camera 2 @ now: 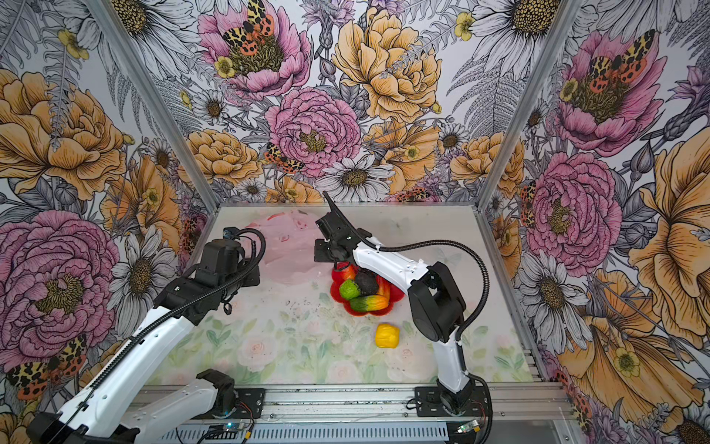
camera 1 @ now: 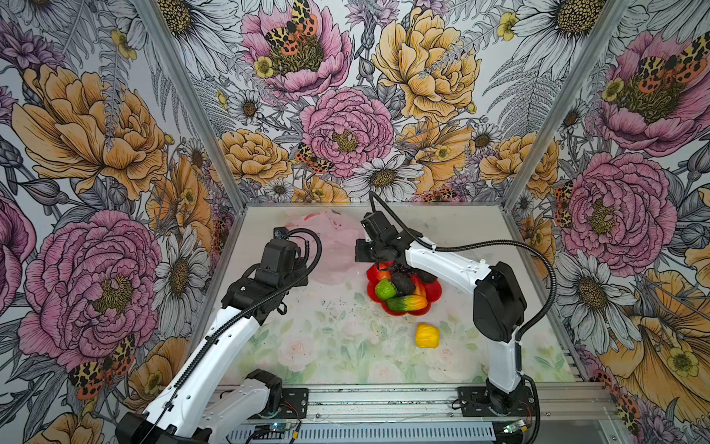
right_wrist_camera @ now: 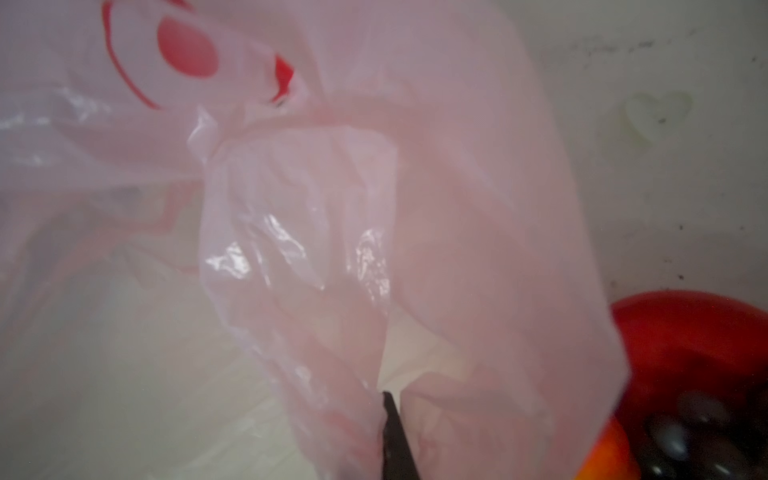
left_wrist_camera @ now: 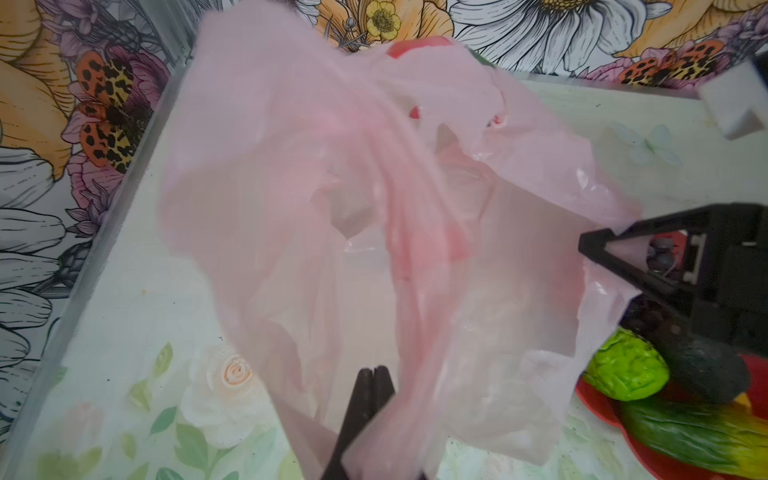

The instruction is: Place the fruits into the plastic bag

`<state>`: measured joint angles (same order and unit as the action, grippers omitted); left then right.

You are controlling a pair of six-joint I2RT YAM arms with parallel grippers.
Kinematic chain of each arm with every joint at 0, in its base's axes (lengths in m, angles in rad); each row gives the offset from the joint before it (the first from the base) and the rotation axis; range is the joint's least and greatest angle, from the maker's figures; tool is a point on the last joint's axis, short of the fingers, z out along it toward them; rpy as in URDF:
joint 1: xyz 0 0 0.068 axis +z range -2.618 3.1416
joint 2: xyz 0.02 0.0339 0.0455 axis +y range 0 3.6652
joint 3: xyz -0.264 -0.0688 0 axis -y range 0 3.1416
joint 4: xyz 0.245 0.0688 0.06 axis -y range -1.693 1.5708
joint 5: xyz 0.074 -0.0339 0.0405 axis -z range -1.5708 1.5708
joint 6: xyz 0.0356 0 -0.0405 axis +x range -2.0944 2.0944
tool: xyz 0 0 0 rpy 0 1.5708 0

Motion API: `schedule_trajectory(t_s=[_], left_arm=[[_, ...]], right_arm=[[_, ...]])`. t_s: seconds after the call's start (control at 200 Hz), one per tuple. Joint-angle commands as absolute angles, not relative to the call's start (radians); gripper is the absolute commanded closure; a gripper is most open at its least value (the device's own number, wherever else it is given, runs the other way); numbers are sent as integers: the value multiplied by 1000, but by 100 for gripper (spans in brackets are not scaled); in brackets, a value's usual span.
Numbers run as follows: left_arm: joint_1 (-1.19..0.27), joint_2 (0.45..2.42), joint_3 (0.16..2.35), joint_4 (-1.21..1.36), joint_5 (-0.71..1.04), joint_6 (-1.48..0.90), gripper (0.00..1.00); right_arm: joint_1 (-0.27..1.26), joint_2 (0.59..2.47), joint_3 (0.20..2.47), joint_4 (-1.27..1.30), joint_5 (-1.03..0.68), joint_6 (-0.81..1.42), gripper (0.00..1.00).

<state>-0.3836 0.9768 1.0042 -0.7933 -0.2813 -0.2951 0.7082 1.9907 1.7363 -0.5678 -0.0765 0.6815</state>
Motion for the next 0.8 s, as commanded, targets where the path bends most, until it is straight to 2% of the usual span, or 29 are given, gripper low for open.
schedule_trajectory(t_s=[0.0,0.015,0.115,0.225,0.37,0.5,0.625,0.796], left_arm=[[-399,959,970,-766,-245,-337,100],[-401,957,969,-767,-245,-337,100],[-418,952,963,-763,-234,-342,100],[-430,948,961,-748,-224,-343,100],[-447,956,962,-743,-219,-333,100],[-469,954,963,-739,-218,-327,100],[-486,951,966,-739,-222,-314,100],[-504,957,965,-738,-221,-306,100]], right_arm=[[685,1970,1759,-550,-126,703,100],[681,1968,1758,-551,-136,702,99],[660,1925,1741,-576,-157,701,46],[658,1800,1709,-668,-57,666,1],[660,1583,1592,-821,48,694,1],[668,1428,1473,-1098,99,788,0],[744,1358,1313,-1277,60,837,0],[853,1370,1157,-1252,43,904,1]])
